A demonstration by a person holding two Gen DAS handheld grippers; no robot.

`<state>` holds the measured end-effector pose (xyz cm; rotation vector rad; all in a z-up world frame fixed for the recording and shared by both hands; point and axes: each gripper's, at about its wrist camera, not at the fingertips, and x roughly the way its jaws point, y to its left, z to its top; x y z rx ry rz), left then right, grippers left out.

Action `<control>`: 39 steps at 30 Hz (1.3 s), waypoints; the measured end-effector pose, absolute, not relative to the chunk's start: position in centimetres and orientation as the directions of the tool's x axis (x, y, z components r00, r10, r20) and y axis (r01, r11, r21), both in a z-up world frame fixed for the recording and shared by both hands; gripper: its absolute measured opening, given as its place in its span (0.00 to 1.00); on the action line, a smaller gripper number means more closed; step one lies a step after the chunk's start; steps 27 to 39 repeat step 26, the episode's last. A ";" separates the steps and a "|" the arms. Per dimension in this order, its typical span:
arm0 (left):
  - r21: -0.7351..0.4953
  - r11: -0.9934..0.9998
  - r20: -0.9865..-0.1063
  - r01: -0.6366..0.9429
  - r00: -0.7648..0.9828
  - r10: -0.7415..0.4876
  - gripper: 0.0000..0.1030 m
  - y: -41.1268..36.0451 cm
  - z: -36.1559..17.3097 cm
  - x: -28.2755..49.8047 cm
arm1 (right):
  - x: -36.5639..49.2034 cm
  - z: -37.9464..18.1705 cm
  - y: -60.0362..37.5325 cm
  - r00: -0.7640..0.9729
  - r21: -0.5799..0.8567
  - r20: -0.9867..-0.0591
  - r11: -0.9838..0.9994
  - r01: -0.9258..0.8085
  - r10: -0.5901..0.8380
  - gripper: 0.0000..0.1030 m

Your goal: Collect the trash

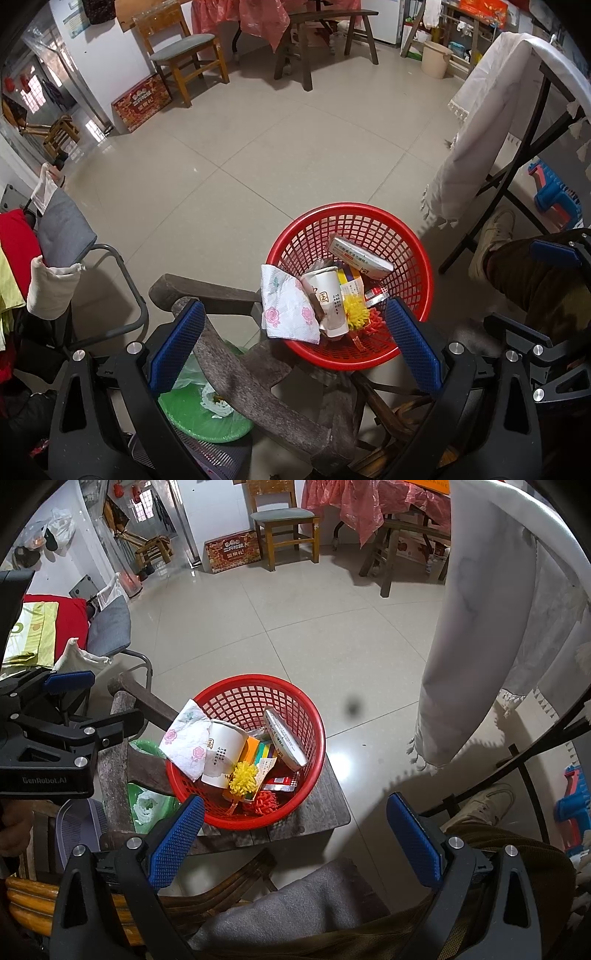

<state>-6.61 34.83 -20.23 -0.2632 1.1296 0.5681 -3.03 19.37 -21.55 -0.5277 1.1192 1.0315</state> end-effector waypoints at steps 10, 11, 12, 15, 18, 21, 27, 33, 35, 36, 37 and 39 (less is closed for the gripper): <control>0.083 0.834 -0.907 -0.545 0.306 0.290 0.92 34.8 -20.2 -6.6 | -3.0 -21.5 19.4 0.071 0.136 -0.912 0.462 -0.876 0.403 0.94; 0.083 0.834 -0.907 -0.545 0.306 0.290 0.92 34.8 -20.2 -6.6 | -3.0 -21.5 19.4 0.072 0.135 -0.912 0.462 -0.876 0.404 0.94; 0.083 0.834 -0.907 -0.545 0.306 0.290 0.92 34.8 -20.2 -6.6 | -3.0 -21.5 19.4 0.072 0.136 -0.912 0.463 -0.876 0.405 0.94; 0.083 0.834 -0.907 -0.545 0.306 0.290 0.92 34.7 -20.2 -6.6 | -3.0 -21.4 19.4 0.071 0.138 -0.911 0.464 -0.875 0.406 0.94; 0.097 0.837 -0.905 -0.539 0.301 0.299 0.92 34.6 -20.2 -6.5 | -3.0 -21.5 19.4 0.072 0.137 -0.911 0.463 -0.876 0.405 0.94; 0.102 0.838 -0.908 -0.536 0.295 0.299 0.92 34.7 -20.4 -6.4 | -3.0 -21.5 19.3 0.072 0.138 -0.911 0.464 -0.875 0.406 0.94; 0.093 0.839 -0.909 -0.536 0.299 0.291 0.92 34.8 -20.4 -6.5 | -3.0 -21.4 19.4 0.072 0.139 -0.910 0.465 -0.874 0.409 0.94; 0.093 0.839 -0.909 -0.536 0.299 0.291 0.92 34.8 -20.4 -6.5 | -3.0 -21.4 19.4 0.072 0.139 -0.910 0.465 -0.874 0.409 0.94; 0.093 0.839 -0.909 -0.536 0.299 0.291 0.92 34.8 -20.4 -6.5 | -3.0 -21.4 19.4 0.072 0.139 -0.910 0.465 -0.874 0.409 0.94; 0.093 0.839 -0.909 -0.536 0.299 0.291 0.92 34.8 -20.4 -6.5 | -3.0 -21.4 19.4 0.072 0.139 -0.910 0.465 -0.874 0.409 0.94; 0.093 0.839 -0.909 -0.536 0.299 0.291 0.92 34.8 -20.4 -6.5 | -3.0 -21.4 19.4 0.072 0.139 -0.910 0.465 -0.874 0.409 0.94; 0.093 0.839 -0.909 -0.536 0.299 0.291 0.92 34.8 -20.4 -6.5 | -3.0 -21.4 19.4 0.072 0.139 -0.910 0.465 -0.874 0.409 0.94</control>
